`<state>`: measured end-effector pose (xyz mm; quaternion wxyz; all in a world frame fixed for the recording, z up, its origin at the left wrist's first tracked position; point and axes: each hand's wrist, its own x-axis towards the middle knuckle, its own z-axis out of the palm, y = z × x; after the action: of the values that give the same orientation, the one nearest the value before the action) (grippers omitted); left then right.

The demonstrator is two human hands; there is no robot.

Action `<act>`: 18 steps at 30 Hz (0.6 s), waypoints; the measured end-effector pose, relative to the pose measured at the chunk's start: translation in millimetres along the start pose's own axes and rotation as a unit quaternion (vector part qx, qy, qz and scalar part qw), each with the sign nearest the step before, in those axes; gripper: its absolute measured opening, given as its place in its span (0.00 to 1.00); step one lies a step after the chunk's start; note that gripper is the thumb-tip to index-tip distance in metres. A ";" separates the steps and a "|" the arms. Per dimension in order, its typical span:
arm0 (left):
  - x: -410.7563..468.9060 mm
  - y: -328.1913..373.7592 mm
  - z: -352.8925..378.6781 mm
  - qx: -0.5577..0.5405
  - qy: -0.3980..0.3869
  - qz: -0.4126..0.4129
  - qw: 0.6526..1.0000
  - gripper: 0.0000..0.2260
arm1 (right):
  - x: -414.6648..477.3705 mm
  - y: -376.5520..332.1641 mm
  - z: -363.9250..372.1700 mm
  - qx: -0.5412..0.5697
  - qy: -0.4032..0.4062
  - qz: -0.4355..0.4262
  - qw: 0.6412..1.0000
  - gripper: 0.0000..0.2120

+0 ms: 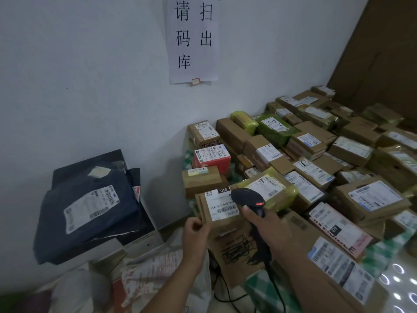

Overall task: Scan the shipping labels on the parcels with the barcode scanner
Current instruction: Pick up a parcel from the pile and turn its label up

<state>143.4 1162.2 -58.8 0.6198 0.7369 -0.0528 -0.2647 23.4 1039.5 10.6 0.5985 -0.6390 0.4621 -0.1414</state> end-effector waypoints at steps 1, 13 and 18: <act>2.0 -4.2 -2.2 0.021 -0.016 0.005 1.000 0.08 | -1.1 0.2 4.0 -0.012 0.003 0.001 1.000 0.13; 59.2 7.7 -18.0 0.181 -0.050 0.097 0.977 0.09 | -2.7 -36.7 17.0 -0.103 0.071 -0.041 0.991 0.19; 113.1 30.2 -15.5 0.198 -0.048 0.079 0.976 0.07 | 20.4 -76.8 14.3 -0.136 0.060 -0.086 0.985 0.22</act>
<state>254.6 1123.3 -65.6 0.4774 0.8248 -0.1922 -0.2342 77.2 1022.0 68.3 0.4627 -0.7422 0.4553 -0.1666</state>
